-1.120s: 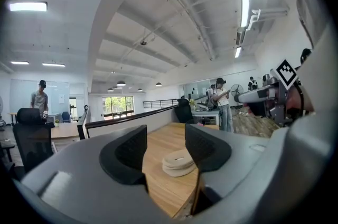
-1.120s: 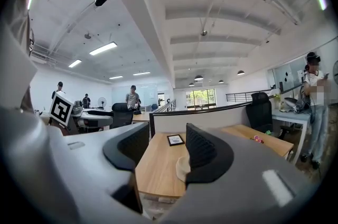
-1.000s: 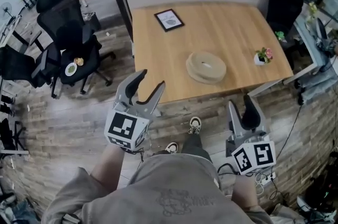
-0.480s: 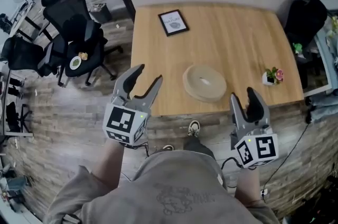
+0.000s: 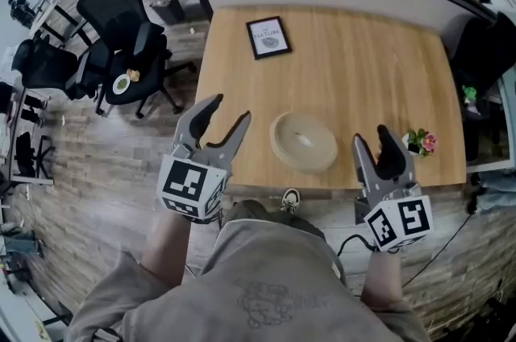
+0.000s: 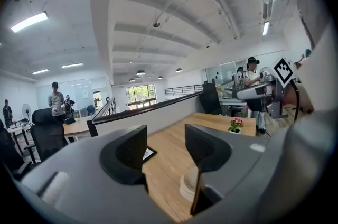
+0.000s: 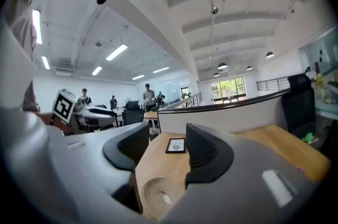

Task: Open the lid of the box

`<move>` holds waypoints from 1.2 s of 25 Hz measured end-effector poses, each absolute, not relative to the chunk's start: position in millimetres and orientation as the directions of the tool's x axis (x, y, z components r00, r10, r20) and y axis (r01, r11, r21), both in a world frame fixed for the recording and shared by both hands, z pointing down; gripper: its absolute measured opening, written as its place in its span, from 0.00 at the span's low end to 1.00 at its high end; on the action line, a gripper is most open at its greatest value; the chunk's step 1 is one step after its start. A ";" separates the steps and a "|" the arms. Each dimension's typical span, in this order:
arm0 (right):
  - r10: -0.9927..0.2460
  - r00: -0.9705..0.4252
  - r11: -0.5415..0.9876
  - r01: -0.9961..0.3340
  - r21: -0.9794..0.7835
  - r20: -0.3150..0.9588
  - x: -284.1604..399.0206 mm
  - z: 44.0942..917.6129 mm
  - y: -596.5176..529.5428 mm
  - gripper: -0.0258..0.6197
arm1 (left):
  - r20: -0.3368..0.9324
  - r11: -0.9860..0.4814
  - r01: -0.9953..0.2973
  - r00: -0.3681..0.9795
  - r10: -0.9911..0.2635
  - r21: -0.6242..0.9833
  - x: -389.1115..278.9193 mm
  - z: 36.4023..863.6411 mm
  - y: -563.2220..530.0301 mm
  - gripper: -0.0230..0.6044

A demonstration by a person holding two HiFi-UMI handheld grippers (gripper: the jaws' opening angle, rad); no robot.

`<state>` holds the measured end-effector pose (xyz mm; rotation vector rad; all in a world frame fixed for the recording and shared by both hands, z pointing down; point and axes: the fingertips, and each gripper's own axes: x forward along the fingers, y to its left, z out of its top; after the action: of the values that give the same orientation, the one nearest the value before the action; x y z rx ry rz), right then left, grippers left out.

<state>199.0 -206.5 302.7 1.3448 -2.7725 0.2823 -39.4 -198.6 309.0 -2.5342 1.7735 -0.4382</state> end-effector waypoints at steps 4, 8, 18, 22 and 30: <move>-0.739 -0.670 0.643 -0.731 -0.228 0.066 198.5 297.5 -220.7 0.39 | 0.225 -0.351 -0.918 0.308 -0.924 -0.185 -33.5 313.4 -208.1 0.40; -0.734 -0.675 0.651 -0.731 -0.205 0.074 193.0 297.0 -230.3 0.39 | 0.231 -0.348 -0.919 0.303 -0.925 -0.187 -36.7 315.9 -216.8 0.40; -0.734 -0.675 0.655 -0.734 -0.179 0.083 161.5 288.2 -237.6 0.39 | 0.254 -0.434 -0.881 0.384 -0.888 -0.188 -52.3 312.4 -234.9 0.39; -0.735 -0.669 0.648 -0.740 -0.181 0.105 141.6 298.2 -240.6 0.39 | 0.279 -0.499 -0.848 0.444 -0.852 -0.176 -60.4 321.9 -237.6 0.39; -0.702 -0.690 0.663 -0.724 -0.191 0.178 105.9 330.7 -241.3 0.39 | 0.407 -0.751 -0.631 0.644 -0.648 -0.197 -44.1 373.7 -235.3 0.40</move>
<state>105.9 -241.3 330.7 1.1957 -2.7829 0.3796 -44.1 -235.3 373.7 -2.8145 1.0951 -0.7190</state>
